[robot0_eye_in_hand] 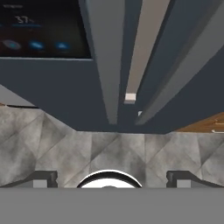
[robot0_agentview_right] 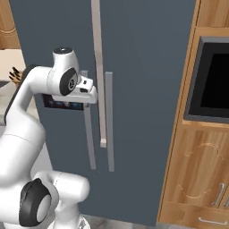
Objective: Retrieve a lemon from the fridge and place it on the cutting board with the fish.
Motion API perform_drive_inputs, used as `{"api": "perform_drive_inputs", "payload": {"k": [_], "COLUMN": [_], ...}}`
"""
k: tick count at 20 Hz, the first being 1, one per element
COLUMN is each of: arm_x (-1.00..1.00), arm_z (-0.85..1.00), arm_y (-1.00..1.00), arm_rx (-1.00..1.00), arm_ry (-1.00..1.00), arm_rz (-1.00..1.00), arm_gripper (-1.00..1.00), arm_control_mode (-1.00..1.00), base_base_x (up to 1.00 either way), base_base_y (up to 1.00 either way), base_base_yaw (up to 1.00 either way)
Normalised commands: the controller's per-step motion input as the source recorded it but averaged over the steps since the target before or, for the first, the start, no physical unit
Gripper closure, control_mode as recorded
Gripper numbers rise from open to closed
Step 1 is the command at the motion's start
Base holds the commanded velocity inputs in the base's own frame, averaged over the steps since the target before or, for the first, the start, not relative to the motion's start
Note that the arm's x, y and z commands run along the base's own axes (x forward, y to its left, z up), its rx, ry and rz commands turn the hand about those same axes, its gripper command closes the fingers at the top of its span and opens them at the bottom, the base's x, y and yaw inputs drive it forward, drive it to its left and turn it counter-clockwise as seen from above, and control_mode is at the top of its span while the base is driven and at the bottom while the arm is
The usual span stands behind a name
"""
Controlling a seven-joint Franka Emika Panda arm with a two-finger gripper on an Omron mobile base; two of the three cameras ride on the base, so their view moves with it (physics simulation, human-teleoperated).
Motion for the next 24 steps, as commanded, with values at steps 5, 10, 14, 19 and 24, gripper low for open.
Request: {"api": "perform_drive_inputs", "payload": {"k": [5,10,14,19,24], "arm_x": [0.0,0.0,0.0,0.0,0.0], "arm_z": [0.0,0.0,0.0,0.0,0.0], "arm_y": [0.0,0.0,0.0,0.0,0.0], "arm_rx": [0.0,0.0,0.0,0.0,0.0], "arm_ry": [0.0,0.0,0.0,0.0,0.0], "arm_rz": [0.0,0.0,0.0,0.0,0.0], "arm_gripper": [-1.0,-1.0,-1.0,-1.0,-1.0], "arm_control_mode": [1.0,1.0,1.0,1.0,1.0], "base_base_x": [-0.19,-0.43,-0.56,-0.27,0.0], "base_base_y": [-0.32,-0.16,-0.19,-0.23,-0.12], "base_base_yaw": [0.0,-0.02,-0.05,-0.03,0.0]}}
